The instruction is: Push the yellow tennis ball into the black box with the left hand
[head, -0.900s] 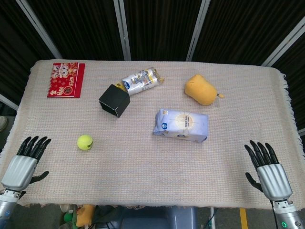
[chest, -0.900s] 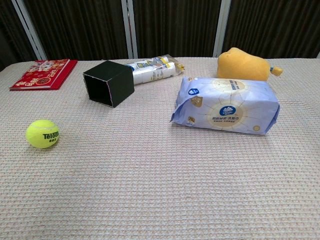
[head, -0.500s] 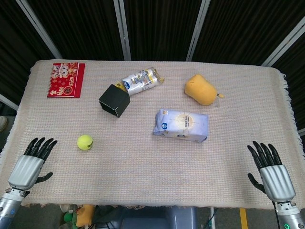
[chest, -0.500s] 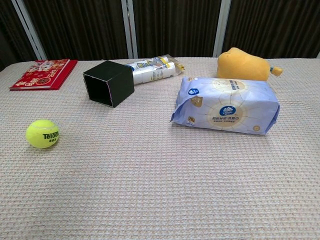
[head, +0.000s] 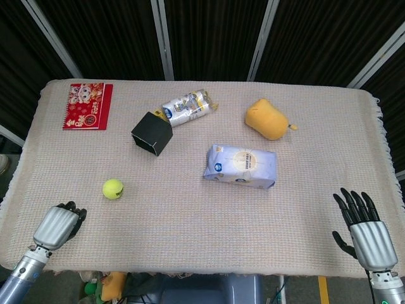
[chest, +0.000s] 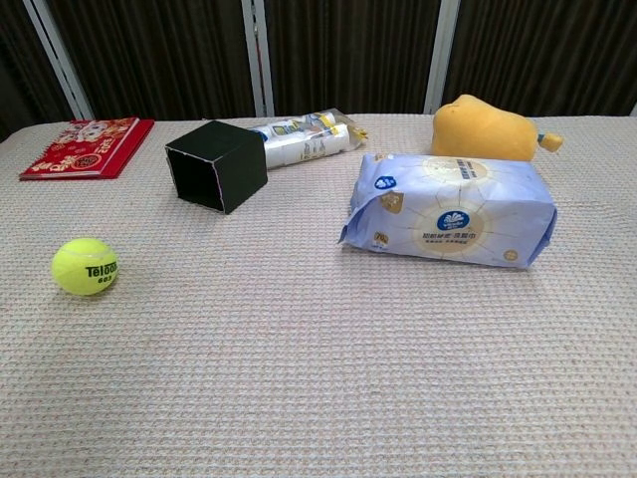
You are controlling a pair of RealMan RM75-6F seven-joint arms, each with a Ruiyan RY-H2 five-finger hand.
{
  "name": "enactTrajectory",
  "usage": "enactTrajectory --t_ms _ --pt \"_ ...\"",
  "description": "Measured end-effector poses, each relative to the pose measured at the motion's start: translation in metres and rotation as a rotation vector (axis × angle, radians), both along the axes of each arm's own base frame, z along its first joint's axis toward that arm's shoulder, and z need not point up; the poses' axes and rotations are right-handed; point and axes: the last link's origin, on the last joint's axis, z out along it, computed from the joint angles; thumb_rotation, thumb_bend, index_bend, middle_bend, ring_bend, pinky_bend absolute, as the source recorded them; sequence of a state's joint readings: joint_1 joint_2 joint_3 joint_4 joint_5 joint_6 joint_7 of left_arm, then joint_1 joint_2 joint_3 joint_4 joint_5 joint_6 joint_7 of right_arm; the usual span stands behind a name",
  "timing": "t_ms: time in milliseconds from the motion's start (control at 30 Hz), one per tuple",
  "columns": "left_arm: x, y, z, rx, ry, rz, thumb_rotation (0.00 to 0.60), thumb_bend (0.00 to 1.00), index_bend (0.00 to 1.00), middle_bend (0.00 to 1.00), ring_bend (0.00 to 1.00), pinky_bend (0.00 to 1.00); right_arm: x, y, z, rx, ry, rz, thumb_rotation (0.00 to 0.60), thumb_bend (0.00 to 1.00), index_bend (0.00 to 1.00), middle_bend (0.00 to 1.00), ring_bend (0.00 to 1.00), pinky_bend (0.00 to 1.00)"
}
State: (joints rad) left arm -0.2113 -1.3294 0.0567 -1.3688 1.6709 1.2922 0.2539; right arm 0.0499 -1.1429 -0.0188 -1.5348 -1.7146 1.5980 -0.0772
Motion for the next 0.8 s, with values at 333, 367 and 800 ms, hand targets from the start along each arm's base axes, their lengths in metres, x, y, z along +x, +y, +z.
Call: enactTrajectory --t_ms 333,367,800 --pt "-0.005 0.012 -0.021 -0.059 0.074 0.015 0.6 0.48 0.52 0.67 0.4 0.59 -0.001 -0.004 0.0 0.002 -0.005 -0.005 0.6 0.33 0.0 0.0 0.0 0.0" --pt "-0.005 0.014 -0.023 -0.063 0.073 0.012 0.6 0.48 0.52 0.67 0.41 0.59 -0.001 -0.004 0.0 0.003 -0.004 -0.005 0.6 0.33 0.0 0.0 0.0 0.0" --pt "0.008 0.033 -0.044 -0.129 0.055 -0.01 0.6 0.47 0.49 0.66 0.41 0.6 -0.001 -0.006 0.001 0.005 -0.011 -0.004 0.6 0.33 0.0 0.0 0.0 0.0"
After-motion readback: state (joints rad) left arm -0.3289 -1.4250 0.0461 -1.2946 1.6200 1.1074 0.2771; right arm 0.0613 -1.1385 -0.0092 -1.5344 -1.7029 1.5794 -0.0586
